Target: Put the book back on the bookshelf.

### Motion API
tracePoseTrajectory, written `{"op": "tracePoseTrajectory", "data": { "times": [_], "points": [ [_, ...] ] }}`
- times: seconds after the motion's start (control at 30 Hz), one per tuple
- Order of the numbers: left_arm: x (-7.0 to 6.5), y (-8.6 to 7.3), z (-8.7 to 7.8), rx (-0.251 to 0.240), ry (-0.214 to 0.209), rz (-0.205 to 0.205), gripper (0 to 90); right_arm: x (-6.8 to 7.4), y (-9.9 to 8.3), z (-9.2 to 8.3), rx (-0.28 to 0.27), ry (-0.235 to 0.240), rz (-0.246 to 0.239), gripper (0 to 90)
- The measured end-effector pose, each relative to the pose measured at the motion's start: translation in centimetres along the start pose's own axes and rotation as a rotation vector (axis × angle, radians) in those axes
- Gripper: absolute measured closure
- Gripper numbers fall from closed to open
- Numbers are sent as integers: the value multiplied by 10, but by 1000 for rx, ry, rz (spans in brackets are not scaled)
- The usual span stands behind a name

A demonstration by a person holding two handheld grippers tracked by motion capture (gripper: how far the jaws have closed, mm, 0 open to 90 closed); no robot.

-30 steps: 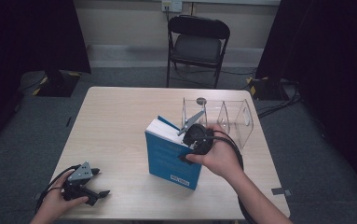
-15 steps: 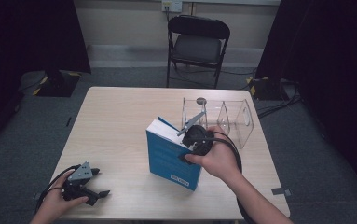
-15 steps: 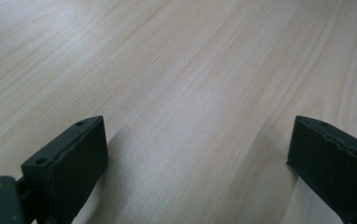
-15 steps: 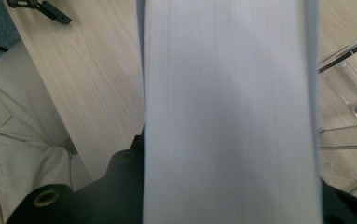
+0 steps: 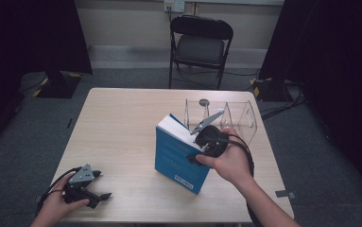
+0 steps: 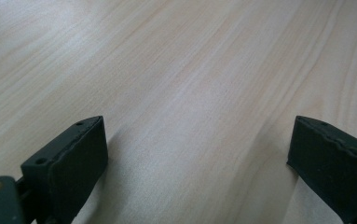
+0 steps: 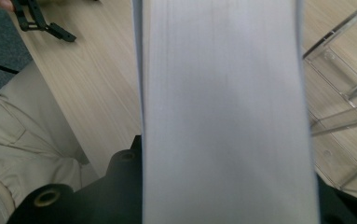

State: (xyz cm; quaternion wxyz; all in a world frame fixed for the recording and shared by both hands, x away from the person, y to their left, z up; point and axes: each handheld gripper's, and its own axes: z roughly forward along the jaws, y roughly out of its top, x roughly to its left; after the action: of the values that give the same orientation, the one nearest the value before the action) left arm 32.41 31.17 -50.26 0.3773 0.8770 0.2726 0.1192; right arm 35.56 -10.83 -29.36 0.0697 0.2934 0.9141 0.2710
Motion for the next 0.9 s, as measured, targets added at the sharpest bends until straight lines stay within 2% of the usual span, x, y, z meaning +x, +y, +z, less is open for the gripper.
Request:
{"op": "tracePoseTrajectory", "data": {
  "times": [0.13, 0.27, 0.53, 0.73, 0.9],
  "points": [
    [0, 0, 0, 0, 0, 1, 43, -5, -4, -7, 17, -8, 32, 618],
    [0, 0, 0, 0, 1, 0, 43, -12, -11, -13, 9, -13, 68, 618],
    [0, 0, 0, 0, 0, -1, 43, -20, -20, -30, 11, -46, 109, 618],
    [0, 0, 0, 0, 0, 1, 43, -27, -25, -39, 19, -41, 138, 618],
    [0, 0, 0, 0, 0, 1, 43, -35, -33, -48, 24, -58, 168, 618]
  ]
}}
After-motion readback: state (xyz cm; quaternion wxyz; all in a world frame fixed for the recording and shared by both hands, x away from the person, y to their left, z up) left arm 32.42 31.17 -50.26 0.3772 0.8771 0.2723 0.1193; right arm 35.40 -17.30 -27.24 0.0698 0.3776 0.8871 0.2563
